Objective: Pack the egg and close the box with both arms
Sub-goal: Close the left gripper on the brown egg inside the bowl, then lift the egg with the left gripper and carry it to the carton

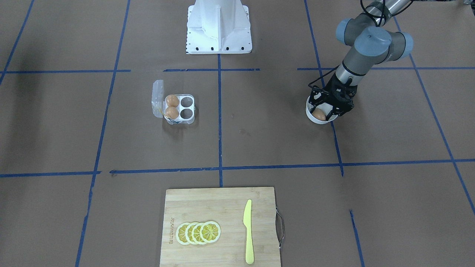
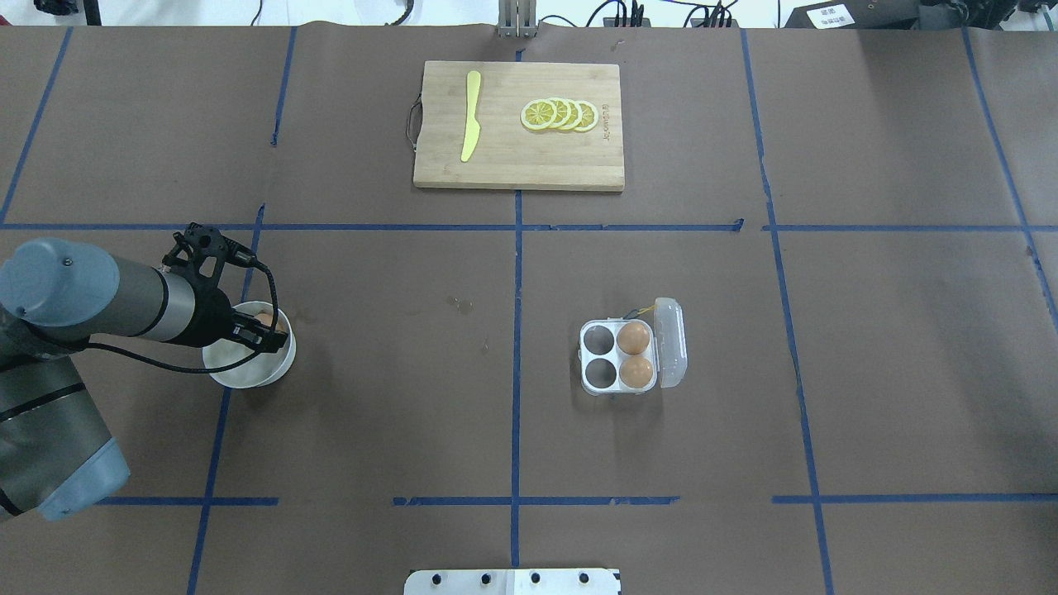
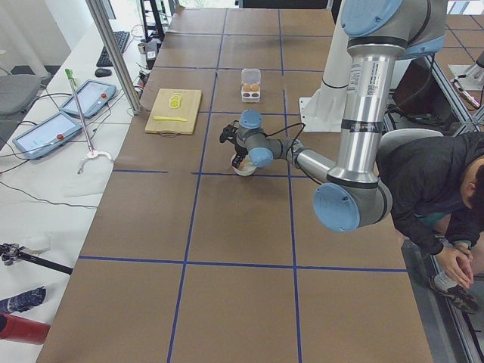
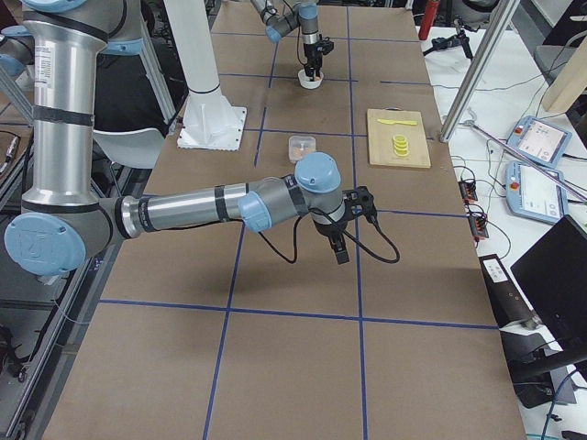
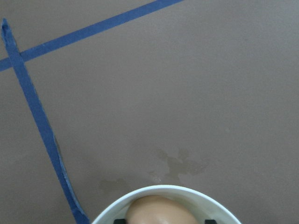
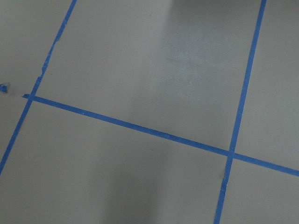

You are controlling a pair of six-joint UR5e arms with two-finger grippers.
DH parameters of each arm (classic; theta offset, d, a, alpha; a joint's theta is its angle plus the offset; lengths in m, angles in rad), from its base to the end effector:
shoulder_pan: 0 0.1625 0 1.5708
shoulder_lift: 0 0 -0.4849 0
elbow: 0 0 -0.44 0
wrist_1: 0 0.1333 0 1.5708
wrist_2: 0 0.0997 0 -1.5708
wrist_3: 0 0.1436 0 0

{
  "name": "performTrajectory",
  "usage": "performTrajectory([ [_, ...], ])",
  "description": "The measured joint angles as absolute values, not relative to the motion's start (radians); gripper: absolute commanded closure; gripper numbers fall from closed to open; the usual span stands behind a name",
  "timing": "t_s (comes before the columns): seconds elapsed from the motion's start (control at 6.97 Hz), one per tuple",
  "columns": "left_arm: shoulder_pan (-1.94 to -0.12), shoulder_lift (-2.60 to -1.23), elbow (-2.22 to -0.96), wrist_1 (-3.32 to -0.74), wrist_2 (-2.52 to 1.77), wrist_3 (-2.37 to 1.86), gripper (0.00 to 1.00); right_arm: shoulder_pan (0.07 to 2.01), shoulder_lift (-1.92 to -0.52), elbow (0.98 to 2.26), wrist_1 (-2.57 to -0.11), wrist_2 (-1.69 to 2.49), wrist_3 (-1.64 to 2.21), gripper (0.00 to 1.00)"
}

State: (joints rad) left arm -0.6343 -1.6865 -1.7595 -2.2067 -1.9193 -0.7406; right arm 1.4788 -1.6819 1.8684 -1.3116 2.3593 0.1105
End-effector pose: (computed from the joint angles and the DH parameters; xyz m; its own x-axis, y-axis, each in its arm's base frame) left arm 0.4684 -0.4492 0.5113 0.5675 0.4437 -0.6936 -0.1246 0.8790 0.4603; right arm -0.0157 -0.5129 0.6112 0.6789 -0.2679 0.6836 0.0081 0.9337 0.3579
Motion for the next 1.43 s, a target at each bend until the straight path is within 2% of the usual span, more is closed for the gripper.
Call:
performTrajectory([
  [0.57,-0.645,-1.672,-1.796,-2.206,-1.927,-0.738,0.76,1.479,-1.680,1.870,-1.312,2.359,0.113,0.00],
  [1.0,-0.666,-1.642,-1.882,-2.211,-1.949,-0.737,0.80,1.479,-1.680,1.870,-1.312,2.359,0.115,0.00],
  [1.43,-0.703,-1.727,-1.905,-2.215,-1.967,-0.754,0.81,1.479,-1.680,1.871,-1.312,2.359,0.116,0.00],
])
